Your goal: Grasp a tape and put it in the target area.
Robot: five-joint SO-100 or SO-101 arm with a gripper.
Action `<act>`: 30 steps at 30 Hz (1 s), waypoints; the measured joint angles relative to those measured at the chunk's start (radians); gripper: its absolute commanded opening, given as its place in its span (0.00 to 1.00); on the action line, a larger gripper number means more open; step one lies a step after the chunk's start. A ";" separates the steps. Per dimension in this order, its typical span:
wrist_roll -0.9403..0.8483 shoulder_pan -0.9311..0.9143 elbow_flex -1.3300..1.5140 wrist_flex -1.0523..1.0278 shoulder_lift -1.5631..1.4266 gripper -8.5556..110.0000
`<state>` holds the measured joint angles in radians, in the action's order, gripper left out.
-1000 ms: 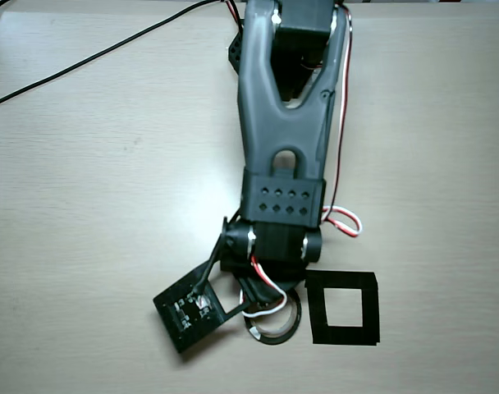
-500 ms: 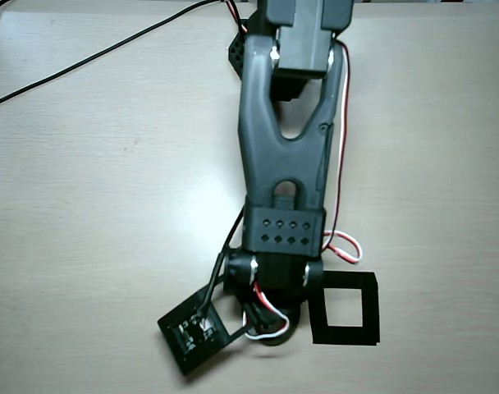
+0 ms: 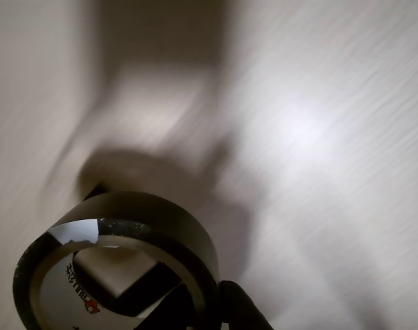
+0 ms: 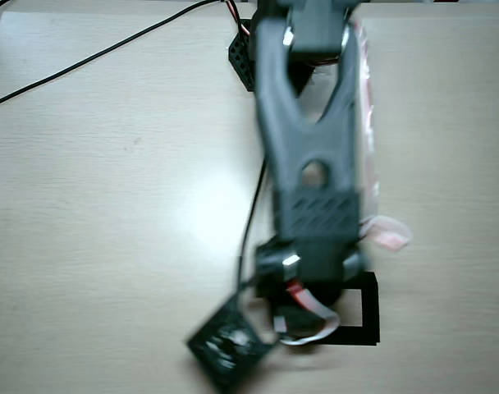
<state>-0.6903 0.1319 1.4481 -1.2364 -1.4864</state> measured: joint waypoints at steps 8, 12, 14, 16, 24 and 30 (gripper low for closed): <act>0.021 0.143 -0.067 -0.067 0.002 0.07; 0.021 0.163 -0.140 -0.071 0.095 0.07; 0.021 0.163 -0.181 -0.075 0.150 0.07; 0.021 0.161 -0.216 -0.075 0.201 0.07; 0.026 0.163 -0.253 -0.067 0.314 0.07; 0.031 0.161 -0.255 -0.041 0.350 0.07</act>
<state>-0.6596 0.2930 1.1934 -1.2778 -1.1367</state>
